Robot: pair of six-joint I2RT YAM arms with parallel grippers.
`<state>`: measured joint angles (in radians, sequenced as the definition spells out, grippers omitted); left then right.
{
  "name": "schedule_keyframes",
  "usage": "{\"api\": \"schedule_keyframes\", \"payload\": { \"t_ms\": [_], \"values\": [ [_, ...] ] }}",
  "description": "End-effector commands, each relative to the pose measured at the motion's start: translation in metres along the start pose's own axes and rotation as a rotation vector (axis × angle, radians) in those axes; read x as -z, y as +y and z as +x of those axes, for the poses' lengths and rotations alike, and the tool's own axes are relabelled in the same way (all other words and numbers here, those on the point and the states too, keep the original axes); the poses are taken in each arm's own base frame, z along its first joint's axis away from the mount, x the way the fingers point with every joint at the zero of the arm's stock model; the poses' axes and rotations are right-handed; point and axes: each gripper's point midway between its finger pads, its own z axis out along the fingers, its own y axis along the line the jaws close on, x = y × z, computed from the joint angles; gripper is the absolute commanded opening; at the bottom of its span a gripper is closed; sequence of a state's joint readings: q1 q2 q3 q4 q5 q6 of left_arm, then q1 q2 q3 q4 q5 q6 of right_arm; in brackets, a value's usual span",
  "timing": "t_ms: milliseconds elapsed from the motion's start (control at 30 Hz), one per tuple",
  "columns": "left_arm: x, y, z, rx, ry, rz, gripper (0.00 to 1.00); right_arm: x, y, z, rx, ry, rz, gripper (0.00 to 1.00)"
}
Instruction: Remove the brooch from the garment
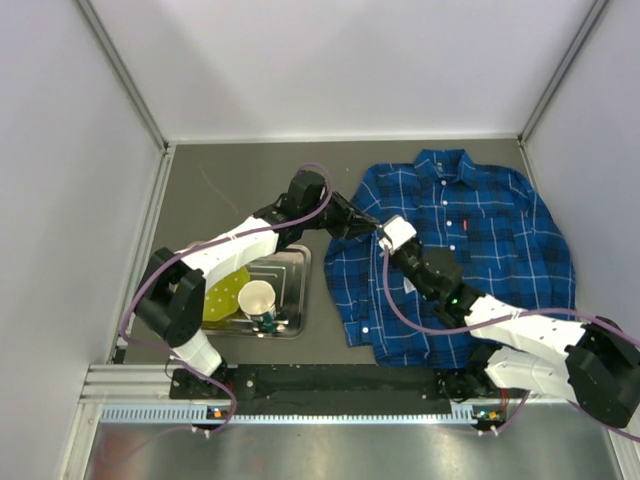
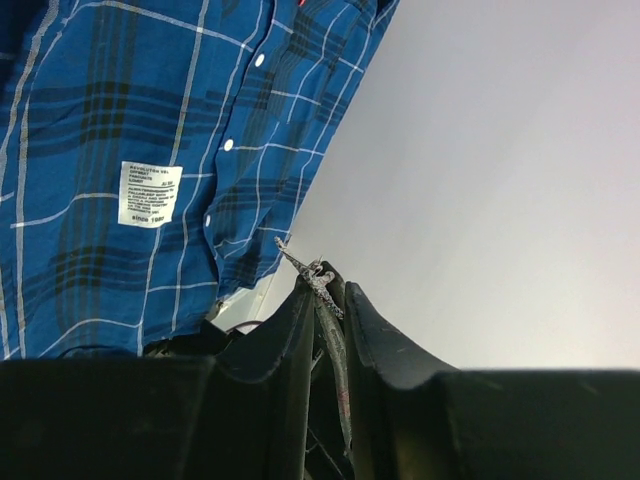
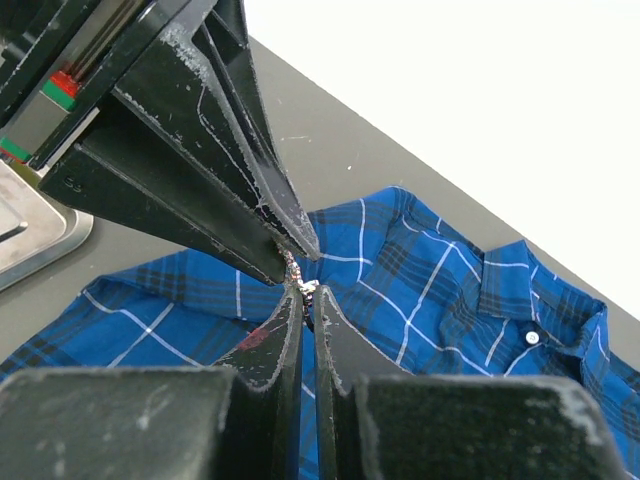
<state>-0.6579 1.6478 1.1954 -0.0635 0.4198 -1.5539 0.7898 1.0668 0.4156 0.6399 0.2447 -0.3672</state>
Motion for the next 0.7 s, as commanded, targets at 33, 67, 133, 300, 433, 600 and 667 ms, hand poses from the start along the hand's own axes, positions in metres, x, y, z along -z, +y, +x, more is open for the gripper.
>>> {"api": "schedule_keyframes", "payload": {
  "t_ms": [33, 67, 133, 300, 433, 600, 667],
  "values": [
    [0.001, -0.020, 0.002, -0.047, -0.008, 0.068, 0.20, -0.003, -0.006, -0.044, -0.023, -0.123, 0.014, 0.00],
    [0.000, -0.019, 0.002, -0.049, -0.006, 0.065, 0.18, -0.003, -0.006, -0.044, -0.023, -0.121, 0.015, 0.00],
    [0.000, -0.023, 0.002, -0.065, -0.001, 0.092, 0.14, -0.003, -0.006, -0.044, -0.022, -0.118, 0.017, 0.01],
    [0.002, -0.025, 0.003, -0.118, -0.005, 0.114, 0.00, -0.001, -0.011, -0.038, -0.051, -0.082, 0.052, 0.15],
    [0.003, -0.026, 0.000, -0.304, -0.021, 0.117, 0.00, 0.008, -0.012, -0.027, -0.135, -0.040, 0.071, 0.39],
    [0.008, -0.025, 0.005, -0.575, 0.019, 0.149, 0.00, 0.029, -0.007, 0.008, -0.235, 0.145, 0.071, 0.49],
    [0.009, -0.020, 0.009, -0.700, 0.053, 0.163, 0.00, 0.039, -0.007, 0.012, -0.269, 0.189, 0.068, 0.50]
  ]
}}
